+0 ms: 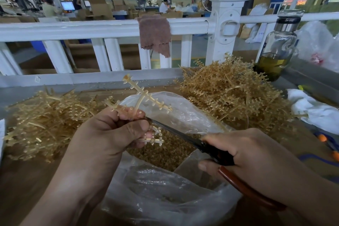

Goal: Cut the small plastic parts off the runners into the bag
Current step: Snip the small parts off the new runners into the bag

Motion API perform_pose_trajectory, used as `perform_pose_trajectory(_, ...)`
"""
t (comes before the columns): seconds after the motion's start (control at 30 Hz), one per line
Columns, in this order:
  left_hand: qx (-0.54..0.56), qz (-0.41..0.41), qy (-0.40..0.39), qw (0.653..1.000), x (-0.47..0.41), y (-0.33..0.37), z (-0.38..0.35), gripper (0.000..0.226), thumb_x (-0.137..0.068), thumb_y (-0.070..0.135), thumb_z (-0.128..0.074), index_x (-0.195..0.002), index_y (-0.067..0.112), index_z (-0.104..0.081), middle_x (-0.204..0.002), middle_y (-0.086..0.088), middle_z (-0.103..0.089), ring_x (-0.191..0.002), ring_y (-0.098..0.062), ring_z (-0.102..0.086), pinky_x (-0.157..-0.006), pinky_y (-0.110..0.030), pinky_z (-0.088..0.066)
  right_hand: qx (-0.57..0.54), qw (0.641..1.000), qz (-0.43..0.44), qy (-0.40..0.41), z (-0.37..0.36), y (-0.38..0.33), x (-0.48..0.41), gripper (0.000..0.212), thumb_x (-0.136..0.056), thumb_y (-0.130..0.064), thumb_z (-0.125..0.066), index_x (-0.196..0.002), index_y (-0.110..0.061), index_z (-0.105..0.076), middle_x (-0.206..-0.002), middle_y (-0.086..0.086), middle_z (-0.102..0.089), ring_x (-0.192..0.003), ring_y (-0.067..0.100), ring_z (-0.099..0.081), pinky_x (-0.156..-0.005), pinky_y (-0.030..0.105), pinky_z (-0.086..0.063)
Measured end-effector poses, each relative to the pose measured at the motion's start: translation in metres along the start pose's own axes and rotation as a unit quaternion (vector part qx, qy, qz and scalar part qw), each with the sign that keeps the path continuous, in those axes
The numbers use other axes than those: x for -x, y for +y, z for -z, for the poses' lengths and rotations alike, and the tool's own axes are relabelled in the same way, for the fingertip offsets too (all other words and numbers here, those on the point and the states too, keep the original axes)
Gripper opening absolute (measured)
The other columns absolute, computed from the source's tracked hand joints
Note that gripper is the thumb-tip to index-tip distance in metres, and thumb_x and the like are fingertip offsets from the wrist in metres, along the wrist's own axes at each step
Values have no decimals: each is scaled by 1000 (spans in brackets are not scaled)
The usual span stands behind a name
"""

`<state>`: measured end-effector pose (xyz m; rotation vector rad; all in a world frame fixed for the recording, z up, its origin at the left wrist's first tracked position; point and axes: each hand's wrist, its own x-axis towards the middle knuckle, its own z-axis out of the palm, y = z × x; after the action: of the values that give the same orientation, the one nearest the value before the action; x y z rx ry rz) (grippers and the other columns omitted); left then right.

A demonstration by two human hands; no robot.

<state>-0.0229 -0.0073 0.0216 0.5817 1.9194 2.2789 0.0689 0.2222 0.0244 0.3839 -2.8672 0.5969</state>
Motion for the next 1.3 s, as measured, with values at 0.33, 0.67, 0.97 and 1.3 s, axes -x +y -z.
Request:
perform_pose_trajectory(0.33,-16,7,2,1000,-2,0,-2,17,-62,13,-69,-62,28,-77,-61,0,-71,-55,-9,-68,-48,-18,-52,-24,1000,5,-8,-5,7,-2,50,-81,-74,-50,-94,-28,-64,-74,-12,-60,-69,7,-58,-58,24,-43)
perform_pose_trajectory(0.67,-36,4,4,999,-1,-8,6,26,-51,16,-89,-74,19,-77,-69,-7,-74,-61,-15,-72,-52,-20,-54,-5,1000,14,8,-2,6,-1,45,-82,-71,-53,-93,-29,-64,-72,-16,-58,-68,4,-58,-57,18,-41)
perform_pose_trajectory(0.97,-81,-19,-2,997,1,-12,8,36,-57,36,-84,-90,21,-78,-78,-10,-76,-67,-17,-71,-56,-21,-54,4,1000,14,12,-4,4,-1,33,-83,-66,-57,-90,-34,-60,-66,-20,-51,-65,2,-55,-56,17,-38)
perform_pose_trajectory(1.3,-78,-12,-5,997,3,-15,11,22,-67,21,-80,-89,24,-78,-79,-5,-76,-69,-15,-72,-55,-21,-54,30,999,11,9,-3,-2,-1,30,-86,-63,-48,-81,-33,-55,-60,-16,-50,-60,4,-54,-52,19,-37)
